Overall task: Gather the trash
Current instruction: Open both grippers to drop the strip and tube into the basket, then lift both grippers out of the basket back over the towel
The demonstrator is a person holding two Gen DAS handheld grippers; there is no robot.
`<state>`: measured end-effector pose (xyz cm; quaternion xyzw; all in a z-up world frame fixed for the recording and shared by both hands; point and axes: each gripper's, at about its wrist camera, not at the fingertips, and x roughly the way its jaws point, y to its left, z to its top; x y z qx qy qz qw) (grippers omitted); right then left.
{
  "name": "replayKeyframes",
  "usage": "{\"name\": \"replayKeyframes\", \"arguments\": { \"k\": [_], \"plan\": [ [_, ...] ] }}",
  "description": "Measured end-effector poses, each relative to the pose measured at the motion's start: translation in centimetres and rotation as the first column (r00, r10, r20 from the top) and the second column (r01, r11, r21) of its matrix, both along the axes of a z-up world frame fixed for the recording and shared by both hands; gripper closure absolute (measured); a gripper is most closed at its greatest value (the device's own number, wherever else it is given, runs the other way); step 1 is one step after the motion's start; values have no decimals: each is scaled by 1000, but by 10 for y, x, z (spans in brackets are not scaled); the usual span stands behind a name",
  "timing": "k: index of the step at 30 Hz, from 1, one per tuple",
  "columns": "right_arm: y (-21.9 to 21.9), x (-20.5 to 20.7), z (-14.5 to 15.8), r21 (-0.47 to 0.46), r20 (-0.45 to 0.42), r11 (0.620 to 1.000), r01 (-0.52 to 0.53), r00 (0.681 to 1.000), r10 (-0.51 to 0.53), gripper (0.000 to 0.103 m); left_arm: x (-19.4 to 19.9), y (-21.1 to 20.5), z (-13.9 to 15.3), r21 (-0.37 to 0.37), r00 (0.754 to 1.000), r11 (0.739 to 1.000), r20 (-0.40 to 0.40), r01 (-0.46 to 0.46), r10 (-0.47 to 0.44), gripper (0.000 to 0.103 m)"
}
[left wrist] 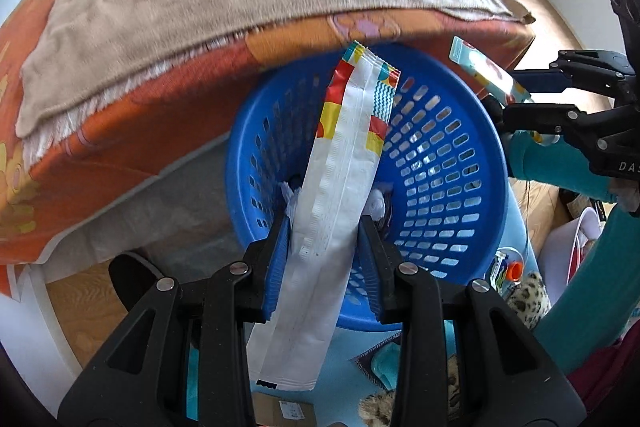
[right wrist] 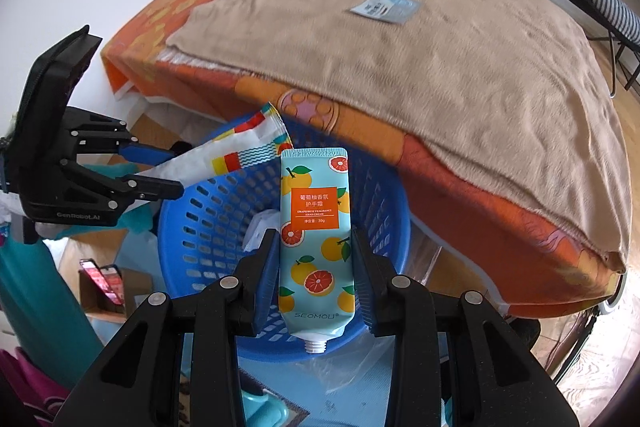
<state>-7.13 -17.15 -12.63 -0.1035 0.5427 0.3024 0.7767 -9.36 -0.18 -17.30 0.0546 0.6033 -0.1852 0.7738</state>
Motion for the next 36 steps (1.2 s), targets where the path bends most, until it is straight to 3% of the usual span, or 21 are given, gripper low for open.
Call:
{"name": "replayKeyframes", "arguments": {
  "k": [15,25,27,29,33,36],
  "plan": [
    [11,0,-20,-24,-46,1000,-11,999,10,69,10,-17,-18,18,998,1000,-64,13,-12,68],
    [11,3,-20,-8,-52,1000,0,999,0,69,16,-23,-13,4,999,1000,-52,2,-2,68],
    [11,4,-20,-10,-54,1000,3,999,-3,69,18,-22,-13,4,998,1000,-57,-5,5,64],
    [10,5,-21,-14,-57,1000,7,998,-8,69,19,-22,-13,-3,998,1000,-55,-7,6,51],
    [11,6,-21,-14,-53,1000,7,999,-8,61,19,-24,-10,-6,999,1000,-42,3,-3,49],
    [11,6,-20,-15,-50,1000,7,999,-8,61,21,-26,-9,-12,999,1000,-41,2,-3,49]
  ]
}}
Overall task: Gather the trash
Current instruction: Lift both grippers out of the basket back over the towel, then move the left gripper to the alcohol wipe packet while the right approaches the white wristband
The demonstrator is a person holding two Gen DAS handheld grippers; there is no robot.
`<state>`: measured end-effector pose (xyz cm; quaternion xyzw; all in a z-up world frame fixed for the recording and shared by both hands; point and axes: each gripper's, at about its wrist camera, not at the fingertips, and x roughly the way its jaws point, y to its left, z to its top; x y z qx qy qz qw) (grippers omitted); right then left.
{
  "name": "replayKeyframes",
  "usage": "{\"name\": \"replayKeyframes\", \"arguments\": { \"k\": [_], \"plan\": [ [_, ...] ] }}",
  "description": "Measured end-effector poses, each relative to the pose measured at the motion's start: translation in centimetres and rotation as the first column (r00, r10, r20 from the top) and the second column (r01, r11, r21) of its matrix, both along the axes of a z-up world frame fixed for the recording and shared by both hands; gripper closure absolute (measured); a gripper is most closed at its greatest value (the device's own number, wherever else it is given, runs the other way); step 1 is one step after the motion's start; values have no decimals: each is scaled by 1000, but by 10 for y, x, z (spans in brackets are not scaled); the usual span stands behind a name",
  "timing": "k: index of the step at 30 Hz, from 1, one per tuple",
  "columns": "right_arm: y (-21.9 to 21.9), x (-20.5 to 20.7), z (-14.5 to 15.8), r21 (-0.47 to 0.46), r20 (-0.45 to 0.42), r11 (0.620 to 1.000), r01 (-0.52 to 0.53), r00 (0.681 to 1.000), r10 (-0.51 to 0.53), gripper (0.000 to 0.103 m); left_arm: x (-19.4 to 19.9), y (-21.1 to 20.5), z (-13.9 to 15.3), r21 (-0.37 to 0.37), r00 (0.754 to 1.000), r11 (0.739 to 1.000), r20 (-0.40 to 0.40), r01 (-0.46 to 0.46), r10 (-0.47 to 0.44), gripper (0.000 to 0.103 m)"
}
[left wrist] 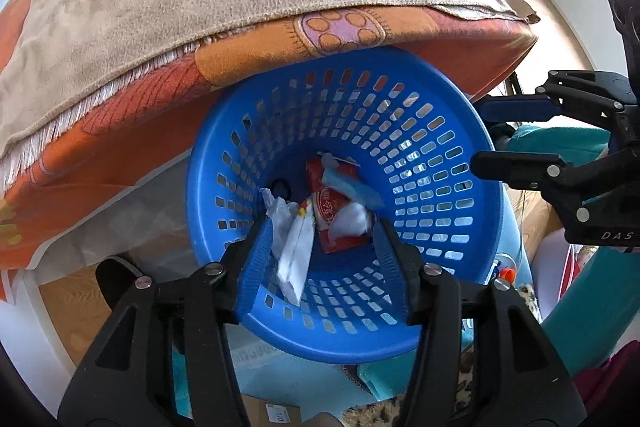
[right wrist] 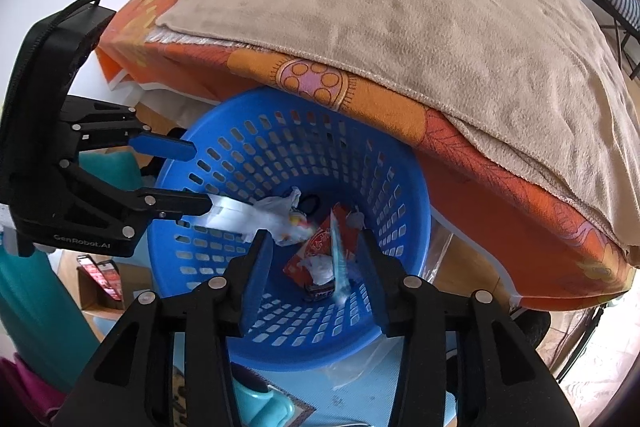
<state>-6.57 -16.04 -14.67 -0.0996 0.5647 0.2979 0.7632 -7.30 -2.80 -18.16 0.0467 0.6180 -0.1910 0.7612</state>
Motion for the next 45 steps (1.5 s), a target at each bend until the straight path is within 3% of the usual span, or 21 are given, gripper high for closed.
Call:
{"name": "replayKeyframes", "arguments": {
  "k": [13,23,39,43,45],
  "plan": [
    [-5,4,4,3,9,1000,25,1000,-25,60,4,-2,10,-18,1000,1000,19,-1,2,49],
    [-14,18,22,42,20,997,72,997,-73,59,27,-3,36,-43,998,999,56,-18,20,49],
    [-48,88,69,98,60,978,184,980,-190,49,94,-24,74,-60,991,997,121,-41,48,49],
    [-56,116,79,117,53,970,213,974,-220,48,116,-28,79,-81,989,994,127,-68,78,38],
    [-58,129,83,121,57,967,223,971,-231,48,128,-30,82,-77,987,994,133,-81,91,37]
  ]
}}
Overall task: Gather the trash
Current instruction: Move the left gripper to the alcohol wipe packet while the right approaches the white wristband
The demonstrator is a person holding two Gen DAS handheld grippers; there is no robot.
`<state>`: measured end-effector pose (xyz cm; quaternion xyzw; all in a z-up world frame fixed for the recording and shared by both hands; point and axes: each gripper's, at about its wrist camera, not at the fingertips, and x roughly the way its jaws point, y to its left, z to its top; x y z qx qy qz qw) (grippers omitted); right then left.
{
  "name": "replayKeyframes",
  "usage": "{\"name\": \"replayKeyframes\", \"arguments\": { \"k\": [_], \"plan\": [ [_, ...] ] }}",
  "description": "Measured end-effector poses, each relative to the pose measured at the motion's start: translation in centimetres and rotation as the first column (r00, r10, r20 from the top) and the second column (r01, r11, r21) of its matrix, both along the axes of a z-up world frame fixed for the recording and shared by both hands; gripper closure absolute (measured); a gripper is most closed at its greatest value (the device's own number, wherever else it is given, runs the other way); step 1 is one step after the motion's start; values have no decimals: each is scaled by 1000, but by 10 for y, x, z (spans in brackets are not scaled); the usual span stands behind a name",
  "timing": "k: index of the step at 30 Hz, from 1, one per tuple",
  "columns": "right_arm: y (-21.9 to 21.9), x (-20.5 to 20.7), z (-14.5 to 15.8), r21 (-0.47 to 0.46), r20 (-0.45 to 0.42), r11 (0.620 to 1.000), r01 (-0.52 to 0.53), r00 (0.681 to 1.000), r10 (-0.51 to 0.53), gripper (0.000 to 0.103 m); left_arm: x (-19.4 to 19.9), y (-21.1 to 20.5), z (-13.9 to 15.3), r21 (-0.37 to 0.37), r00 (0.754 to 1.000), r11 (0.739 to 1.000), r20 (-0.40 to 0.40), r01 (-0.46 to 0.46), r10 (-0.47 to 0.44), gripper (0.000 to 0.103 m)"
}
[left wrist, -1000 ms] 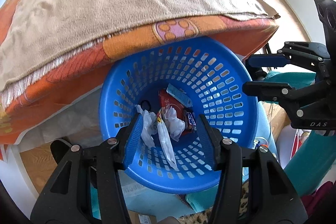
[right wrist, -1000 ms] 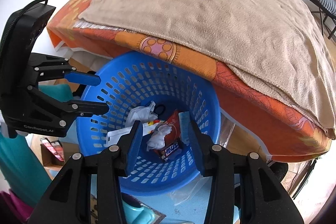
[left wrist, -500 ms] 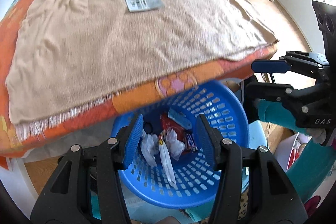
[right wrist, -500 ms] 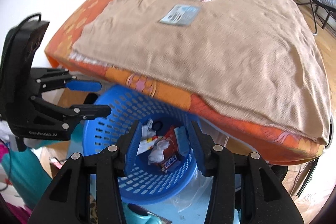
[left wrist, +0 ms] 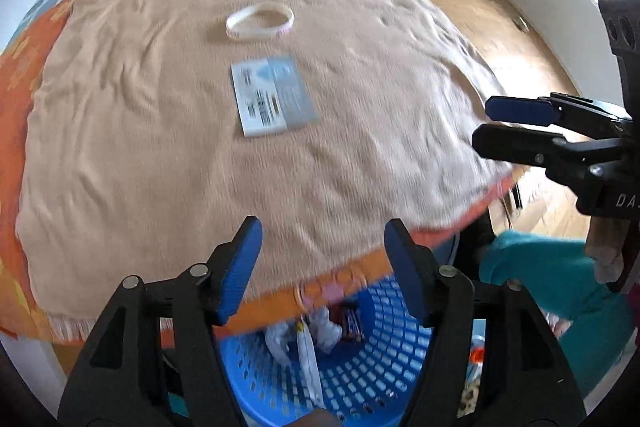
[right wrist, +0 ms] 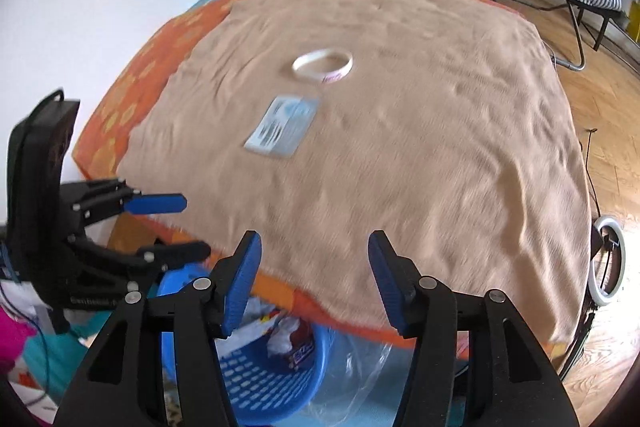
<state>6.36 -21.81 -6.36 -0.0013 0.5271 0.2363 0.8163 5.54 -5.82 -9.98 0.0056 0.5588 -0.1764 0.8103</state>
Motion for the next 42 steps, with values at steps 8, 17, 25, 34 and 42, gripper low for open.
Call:
{"name": "replayKeyframes", "arguments": {
  "k": [8,17,25,34,42],
  "plan": [
    [-12,52,11,51,7,994,95,995,-96,48,65,12,-7,-11,991,991,-26,-132,131,37],
    [-13,85,12,67,5,990,127,992,-128,48,109,11,-30,8,978,980,-72,-197,197,37],
    [0,119,0,74,-26,985,158,987,-156,48,124,11,-40,-25,966,970,-110,-240,236,36],
    [13,156,-19,109,-86,972,208,976,-199,48,121,-10,-45,85,975,974,-50,-212,217,27],
    [37,173,-36,71,-95,979,190,978,-183,49,112,-2,-45,98,978,973,-4,-209,210,40]
  ]
}}
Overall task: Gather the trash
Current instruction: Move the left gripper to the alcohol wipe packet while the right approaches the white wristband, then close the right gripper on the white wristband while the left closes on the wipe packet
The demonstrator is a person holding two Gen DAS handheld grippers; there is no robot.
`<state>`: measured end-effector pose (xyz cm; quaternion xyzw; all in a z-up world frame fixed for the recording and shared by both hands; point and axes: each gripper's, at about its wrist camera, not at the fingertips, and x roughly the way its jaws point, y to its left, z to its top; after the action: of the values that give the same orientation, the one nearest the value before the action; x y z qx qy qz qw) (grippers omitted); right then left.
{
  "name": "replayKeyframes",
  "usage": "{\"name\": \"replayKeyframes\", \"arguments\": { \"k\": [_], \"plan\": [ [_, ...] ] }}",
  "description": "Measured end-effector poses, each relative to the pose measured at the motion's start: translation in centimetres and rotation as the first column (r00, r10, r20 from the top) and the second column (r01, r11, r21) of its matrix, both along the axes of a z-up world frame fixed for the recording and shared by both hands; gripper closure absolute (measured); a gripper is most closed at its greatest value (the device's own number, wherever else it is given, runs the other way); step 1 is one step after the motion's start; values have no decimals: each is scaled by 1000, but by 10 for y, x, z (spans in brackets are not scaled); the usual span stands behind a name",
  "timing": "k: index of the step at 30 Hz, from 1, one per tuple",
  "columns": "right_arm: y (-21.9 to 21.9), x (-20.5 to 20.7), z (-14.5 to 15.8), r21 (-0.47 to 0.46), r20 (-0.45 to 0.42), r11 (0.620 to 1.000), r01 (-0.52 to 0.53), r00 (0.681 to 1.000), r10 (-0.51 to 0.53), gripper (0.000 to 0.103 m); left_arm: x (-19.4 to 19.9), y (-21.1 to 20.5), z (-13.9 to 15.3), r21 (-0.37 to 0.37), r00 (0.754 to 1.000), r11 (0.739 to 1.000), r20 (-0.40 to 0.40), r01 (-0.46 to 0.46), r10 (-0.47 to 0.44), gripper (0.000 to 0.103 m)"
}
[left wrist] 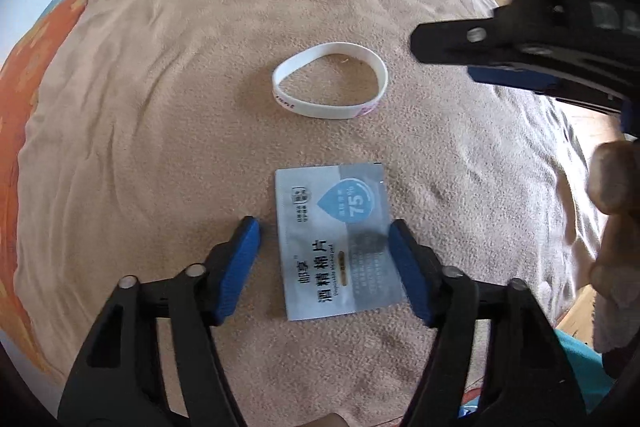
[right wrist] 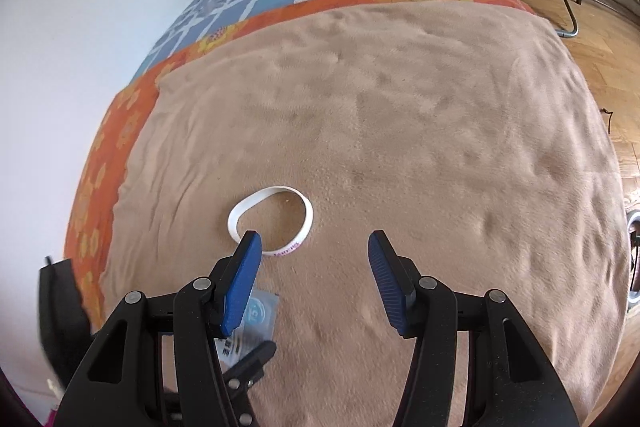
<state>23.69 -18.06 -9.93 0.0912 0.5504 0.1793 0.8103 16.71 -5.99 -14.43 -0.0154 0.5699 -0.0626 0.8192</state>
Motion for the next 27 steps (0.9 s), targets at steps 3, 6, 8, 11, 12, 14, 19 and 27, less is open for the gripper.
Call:
{"name": "replayKeyframes", "arguments": {
  "k": [3,6,8,11,12,14,19,27],
  "plan": [
    [12,5,-9,-16,-14,1000,-10,1000,10,51,-2,11,1,-26,1000,1000,-2,-10,10,51],
    [20,9,-16,-44,-20,999,-9,1000,8,61,-3,24,2,-65,1000,998,-9,-27,27,60],
    [24,13,-21,-55,-19,999,0,1000,-1,63,-4,27,2,-98,999,995,-19,-37,35,60],
    [31,17,-27,-84,-18,996,-3,1000,2,70,-6,24,7,-119,999,993,-34,-20,16,58],
    [35,18,-31,-106,-18,994,-13,1000,11,73,-6,20,7,-114,999,993,-32,-13,9,55],
    [41,18,-38,-160,-15,987,-34,999,32,84,-6,13,7,-103,999,995,-32,1,-4,35],
    [30,19,-34,-204,31,979,-16,999,23,100,-1,0,6,-47,999,999,-37,-2,1,34],
    [-7,14,-25,-210,51,977,40,998,-30,100,3,-11,0,1,1000,1000,-2,-16,16,35]
  ]
}}
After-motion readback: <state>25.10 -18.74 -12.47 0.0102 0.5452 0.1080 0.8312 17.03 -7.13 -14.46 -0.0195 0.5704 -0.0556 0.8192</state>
